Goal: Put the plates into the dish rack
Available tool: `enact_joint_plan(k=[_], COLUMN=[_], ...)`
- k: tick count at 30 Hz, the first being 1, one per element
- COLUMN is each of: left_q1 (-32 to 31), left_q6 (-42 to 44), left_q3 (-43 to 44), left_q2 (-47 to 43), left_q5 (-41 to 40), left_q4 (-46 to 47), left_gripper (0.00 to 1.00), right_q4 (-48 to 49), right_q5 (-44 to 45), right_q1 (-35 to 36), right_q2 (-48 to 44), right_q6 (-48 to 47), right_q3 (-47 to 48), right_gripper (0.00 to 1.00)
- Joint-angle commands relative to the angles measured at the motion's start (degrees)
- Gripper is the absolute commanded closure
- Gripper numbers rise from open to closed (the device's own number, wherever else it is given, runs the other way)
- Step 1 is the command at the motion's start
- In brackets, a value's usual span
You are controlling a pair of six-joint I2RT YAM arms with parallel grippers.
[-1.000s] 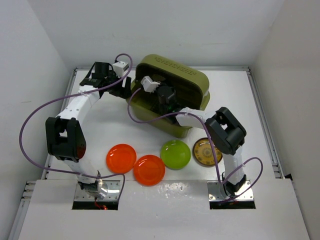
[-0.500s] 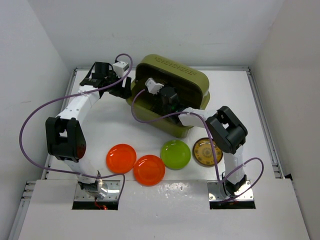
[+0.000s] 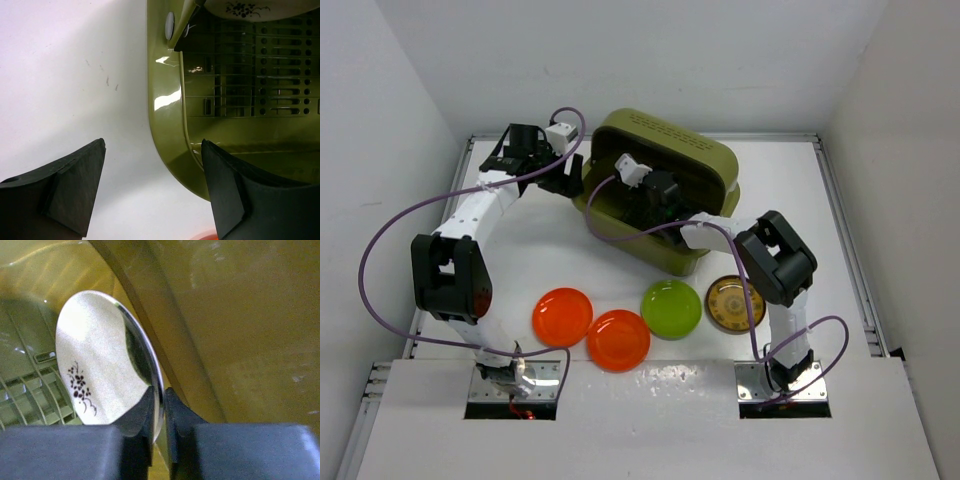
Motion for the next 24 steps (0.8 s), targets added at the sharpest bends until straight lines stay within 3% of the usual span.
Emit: enact_joint_plan(k=[1,3,9,10,15,19,21,23,24], left_q1=[-0.3,-0.3,0.2,0.9,3.9,6.0,8.0,8.6,8.6], left_q6=[1.1,1.1,2.3,3.5,10.0,19.0,28.7,41.7,47.9], left_q3=[-0.1,-0.1,0.4,0.4,0.4,0.4,0.4,-0.3,-2.2], left_q2=[-1.0,-1.0,-2.1,-2.9,-7.0,-9.5,-10.4,-10.9,-9.9], left_q5=[-0.5,-0.5,0.1,1.1,7.5,12.4,16.1,17.3,16.4], left_q4=[-0.7,-0.7,-0.7,-0.7,-3.6,-11.4,-20.1,-30.8,-33.6], left_gripper=[0.18,0.17,0.16,0.16,0.18,0.32,0.39,0.39,0.32], right_q4=[-1.1,-0.3,0.5,0.6,0.1,-2.1,-4.7,-10.7,-14.7], right_q5=[-0.9,-0.3,-0.2,0.0,0.8,1.8,1.1,0.1,-2.6], right_q1=[-0.4,-0.4,-0.1,0.2,1.5,2.7,3.4,3.6,3.5], right_q2=[-1.6,-2.0,-3.1,-3.3,-4.7,-6.9,-7.7,-9.7,-11.3], right_q6=[0.6,-0.8,-1.6,-2.0,-1.5,0.3,2.8,5.7,8.1], right_q3=[0.2,-0.3,-0.2,0.0,1.4,1.4,1.6,2.2,2.8], right_gripper=[0.82,0.61,0.43,0.36,0.22,0.12,0.06,0.02,0.0])
